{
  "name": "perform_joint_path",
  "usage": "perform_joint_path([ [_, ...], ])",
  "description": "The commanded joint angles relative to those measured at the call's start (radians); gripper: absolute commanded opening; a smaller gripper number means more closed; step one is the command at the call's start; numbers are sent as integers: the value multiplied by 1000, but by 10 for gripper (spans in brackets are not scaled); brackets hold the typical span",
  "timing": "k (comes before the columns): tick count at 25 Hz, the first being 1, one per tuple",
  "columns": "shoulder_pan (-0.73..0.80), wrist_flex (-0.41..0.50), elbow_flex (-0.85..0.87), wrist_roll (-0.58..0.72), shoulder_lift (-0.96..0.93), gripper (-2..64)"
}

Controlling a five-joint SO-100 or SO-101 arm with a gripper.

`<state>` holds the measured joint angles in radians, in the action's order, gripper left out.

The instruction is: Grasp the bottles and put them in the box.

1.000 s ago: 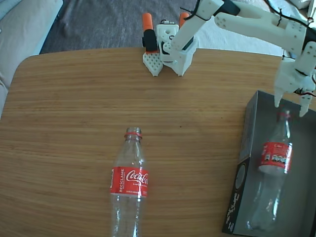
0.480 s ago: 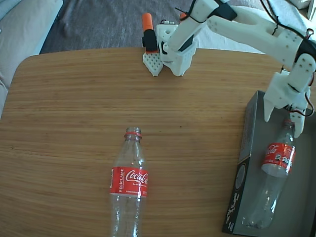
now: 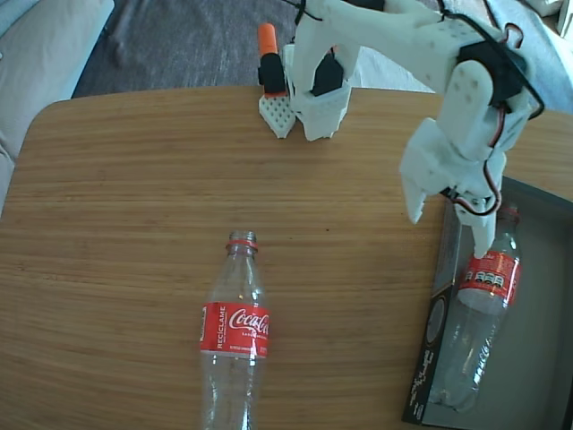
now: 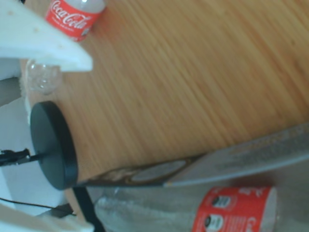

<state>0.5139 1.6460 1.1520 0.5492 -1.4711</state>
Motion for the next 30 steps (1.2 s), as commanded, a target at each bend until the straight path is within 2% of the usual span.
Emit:
perform_joint_path([
  [1, -55, 66, 55, 95, -132, 400],
  [8, -210, 64, 221, 341, -245, 400],
  [15, -437, 52, 255, 558, -250, 400],
  [22, -626, -55, 256, 819, -250, 400],
  [30, -769, -209, 371, 1060, -253, 400],
])
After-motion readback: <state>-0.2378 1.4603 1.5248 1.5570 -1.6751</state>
